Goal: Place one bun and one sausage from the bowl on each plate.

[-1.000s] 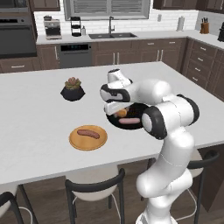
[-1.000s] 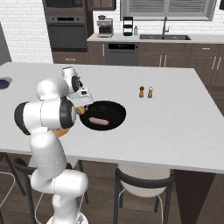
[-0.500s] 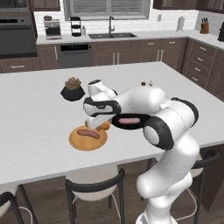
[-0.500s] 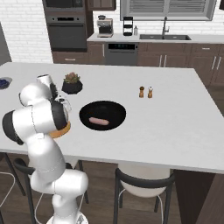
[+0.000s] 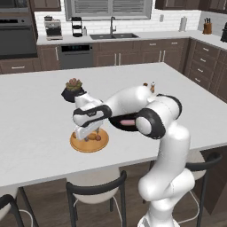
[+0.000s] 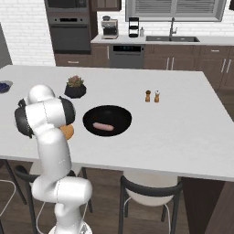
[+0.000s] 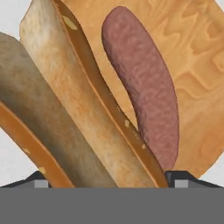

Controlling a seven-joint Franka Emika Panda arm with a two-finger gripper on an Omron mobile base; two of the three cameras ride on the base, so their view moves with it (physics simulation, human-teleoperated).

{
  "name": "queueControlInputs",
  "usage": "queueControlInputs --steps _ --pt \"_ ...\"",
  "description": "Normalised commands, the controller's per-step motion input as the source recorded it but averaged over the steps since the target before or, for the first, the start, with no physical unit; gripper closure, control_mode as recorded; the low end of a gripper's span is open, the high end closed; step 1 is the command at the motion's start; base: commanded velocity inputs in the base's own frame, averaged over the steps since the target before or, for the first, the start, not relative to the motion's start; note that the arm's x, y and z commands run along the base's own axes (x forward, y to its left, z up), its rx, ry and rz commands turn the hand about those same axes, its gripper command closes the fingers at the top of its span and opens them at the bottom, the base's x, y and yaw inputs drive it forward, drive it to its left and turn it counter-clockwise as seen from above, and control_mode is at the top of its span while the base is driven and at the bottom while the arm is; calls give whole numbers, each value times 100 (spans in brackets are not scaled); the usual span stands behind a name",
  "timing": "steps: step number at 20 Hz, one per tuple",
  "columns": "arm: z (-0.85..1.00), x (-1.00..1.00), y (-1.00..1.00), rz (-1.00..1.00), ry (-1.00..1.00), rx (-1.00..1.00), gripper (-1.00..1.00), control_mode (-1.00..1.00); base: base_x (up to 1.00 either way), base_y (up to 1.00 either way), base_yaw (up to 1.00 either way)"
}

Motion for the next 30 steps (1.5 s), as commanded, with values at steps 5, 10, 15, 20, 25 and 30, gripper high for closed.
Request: queueControlInputs --steps 5,10,15,20,25,30 --pt "-27 28 0 6 0 0 -100 -100 0 0 0" --pt "0 2 -1 0 -2 0 -100 -100 0 0 0" --pt "1 -16 -3 0 -5 0 -100 -100 0 0 0" --pt "21 -20 -9 -1 -11 1 -100 -100 0 0 0" --pt "61 0 -67 -5 -14 12 -100 -100 0 0 0" --pt "56 0 -100 -9 -9 17 -100 -100 0 0 0"
